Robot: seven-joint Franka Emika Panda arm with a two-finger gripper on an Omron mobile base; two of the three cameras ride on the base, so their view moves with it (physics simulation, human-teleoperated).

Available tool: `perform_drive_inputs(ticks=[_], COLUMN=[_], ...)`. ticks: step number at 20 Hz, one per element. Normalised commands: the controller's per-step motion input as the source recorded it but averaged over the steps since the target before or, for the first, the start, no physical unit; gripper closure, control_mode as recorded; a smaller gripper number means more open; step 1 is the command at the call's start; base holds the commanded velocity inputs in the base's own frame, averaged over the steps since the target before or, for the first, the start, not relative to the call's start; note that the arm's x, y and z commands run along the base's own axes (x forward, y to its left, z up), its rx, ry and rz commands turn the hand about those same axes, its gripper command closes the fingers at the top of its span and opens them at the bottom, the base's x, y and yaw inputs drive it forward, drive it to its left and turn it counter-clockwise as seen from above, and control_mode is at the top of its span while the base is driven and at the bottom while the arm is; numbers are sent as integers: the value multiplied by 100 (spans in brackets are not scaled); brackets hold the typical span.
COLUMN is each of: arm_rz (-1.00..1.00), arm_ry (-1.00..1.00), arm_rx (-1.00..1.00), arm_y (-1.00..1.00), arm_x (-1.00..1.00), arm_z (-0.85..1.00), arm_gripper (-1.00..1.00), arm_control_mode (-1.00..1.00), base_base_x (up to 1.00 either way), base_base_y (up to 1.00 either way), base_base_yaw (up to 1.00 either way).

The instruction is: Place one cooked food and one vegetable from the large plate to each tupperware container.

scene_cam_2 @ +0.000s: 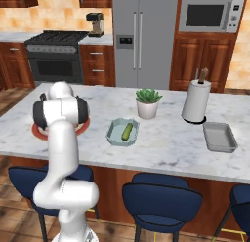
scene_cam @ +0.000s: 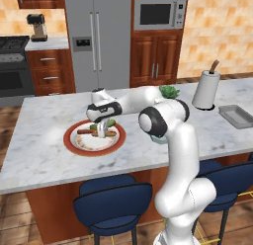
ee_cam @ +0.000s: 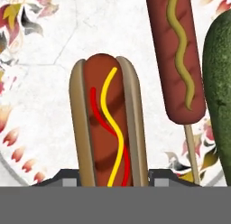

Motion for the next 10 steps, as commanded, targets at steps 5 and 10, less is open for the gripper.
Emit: perform_drive_inputs(ticks=[5,10], arm_rz=[-15,-27], arm_ry=[-2,-11], arm_rx=[-4,0], arm_y=[-19,-74], arm_x=[-30,-79], arm_z=[50,50], arm_gripper=[100,100], arm_control_mode=[-100,-100], base_base_x=[0,0], base_base_y=[0,0], base_base_yaw=[0,0])
